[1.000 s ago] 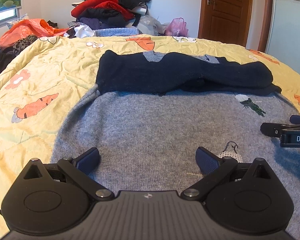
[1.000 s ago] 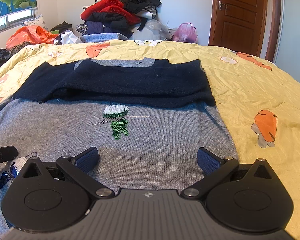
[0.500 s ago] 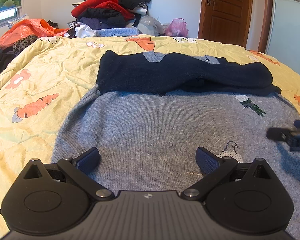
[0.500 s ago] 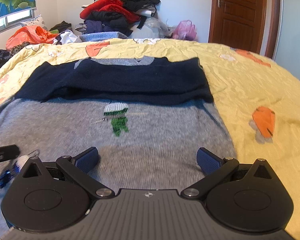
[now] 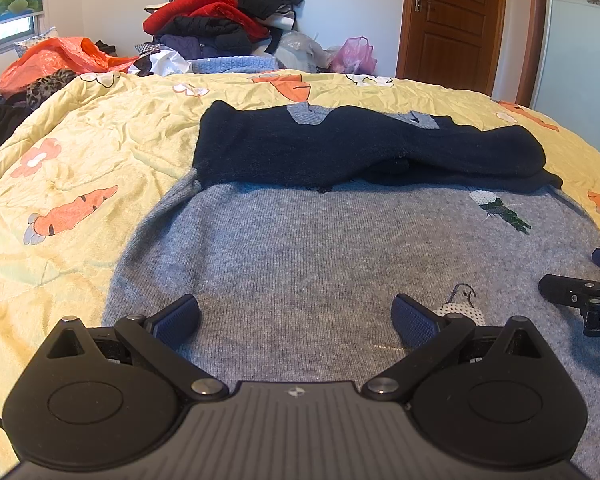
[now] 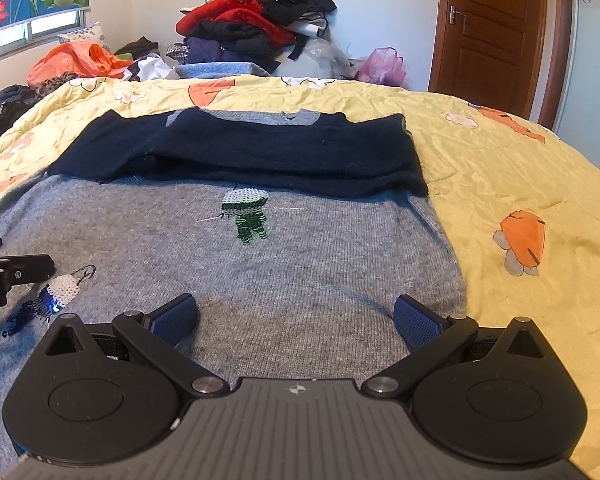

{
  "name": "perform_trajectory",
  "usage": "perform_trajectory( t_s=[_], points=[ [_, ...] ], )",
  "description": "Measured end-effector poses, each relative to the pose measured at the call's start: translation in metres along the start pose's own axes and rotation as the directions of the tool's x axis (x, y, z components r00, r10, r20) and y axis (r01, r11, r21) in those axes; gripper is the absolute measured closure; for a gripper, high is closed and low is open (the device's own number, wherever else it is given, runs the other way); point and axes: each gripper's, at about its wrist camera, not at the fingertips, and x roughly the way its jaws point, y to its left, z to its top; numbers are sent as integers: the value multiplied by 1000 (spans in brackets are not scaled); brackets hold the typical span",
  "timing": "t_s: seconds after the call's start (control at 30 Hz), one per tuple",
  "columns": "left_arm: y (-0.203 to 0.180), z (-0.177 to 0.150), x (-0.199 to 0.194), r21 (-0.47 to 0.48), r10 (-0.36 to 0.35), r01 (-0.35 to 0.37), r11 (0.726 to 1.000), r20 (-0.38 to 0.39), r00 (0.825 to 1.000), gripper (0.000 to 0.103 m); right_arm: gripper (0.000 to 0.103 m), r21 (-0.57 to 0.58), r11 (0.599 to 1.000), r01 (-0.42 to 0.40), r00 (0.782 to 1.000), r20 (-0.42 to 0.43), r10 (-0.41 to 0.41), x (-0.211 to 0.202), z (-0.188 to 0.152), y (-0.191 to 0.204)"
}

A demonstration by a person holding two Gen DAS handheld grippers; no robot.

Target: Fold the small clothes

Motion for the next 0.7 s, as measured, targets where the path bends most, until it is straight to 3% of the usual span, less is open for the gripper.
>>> perform_trajectory(
  t_s=[0.17,0.27,0.7],
  points=[
    [0,0,0,-2,-1,1,1000,1,1000,0,0,28,1000,1,999,-33,0,-14,-4,-1],
    [-1,0,1,-2,0,0,1000,1,1000,0,0,-6,1000,-13,1000,0,13,-27,-21,-1],
    [-1,0,0,-3,-1,1,1000,1,1000,0,0,1,1000,-7,1000,-3,7,-24,-17,0]
  ],
)
